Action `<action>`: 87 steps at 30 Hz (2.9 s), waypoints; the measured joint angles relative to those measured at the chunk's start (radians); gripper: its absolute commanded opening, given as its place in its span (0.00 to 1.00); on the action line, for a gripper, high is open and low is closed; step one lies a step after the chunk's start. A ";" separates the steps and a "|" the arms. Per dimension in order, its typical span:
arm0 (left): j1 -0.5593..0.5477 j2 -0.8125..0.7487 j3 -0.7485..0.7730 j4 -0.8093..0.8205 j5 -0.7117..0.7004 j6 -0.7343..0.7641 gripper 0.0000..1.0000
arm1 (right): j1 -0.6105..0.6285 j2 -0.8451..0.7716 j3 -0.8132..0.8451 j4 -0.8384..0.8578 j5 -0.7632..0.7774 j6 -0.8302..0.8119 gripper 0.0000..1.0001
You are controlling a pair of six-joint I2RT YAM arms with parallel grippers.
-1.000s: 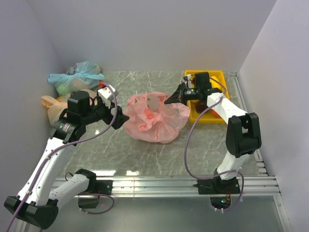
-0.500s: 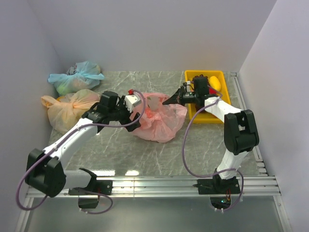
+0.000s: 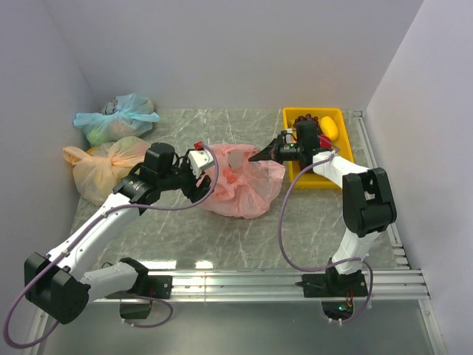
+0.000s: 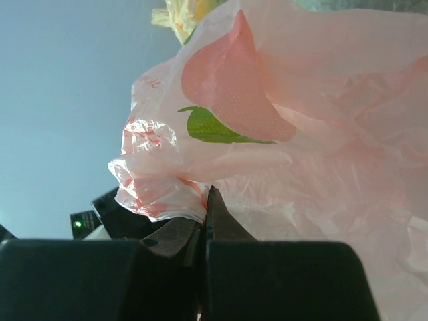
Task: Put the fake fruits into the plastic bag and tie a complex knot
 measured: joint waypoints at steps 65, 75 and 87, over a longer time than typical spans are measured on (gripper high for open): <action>-0.373 0.408 -0.010 0.210 -0.657 -0.136 0.20 | 0.012 -0.001 -0.066 0.060 0.085 0.241 0.00; 0.214 0.097 0.109 -0.007 -0.010 -0.098 0.00 | -0.095 -0.003 -0.072 -0.084 0.121 -0.007 0.00; 0.482 0.130 0.123 -0.076 0.423 -0.098 0.00 | -0.094 -0.121 -0.056 -0.331 0.214 -0.518 0.10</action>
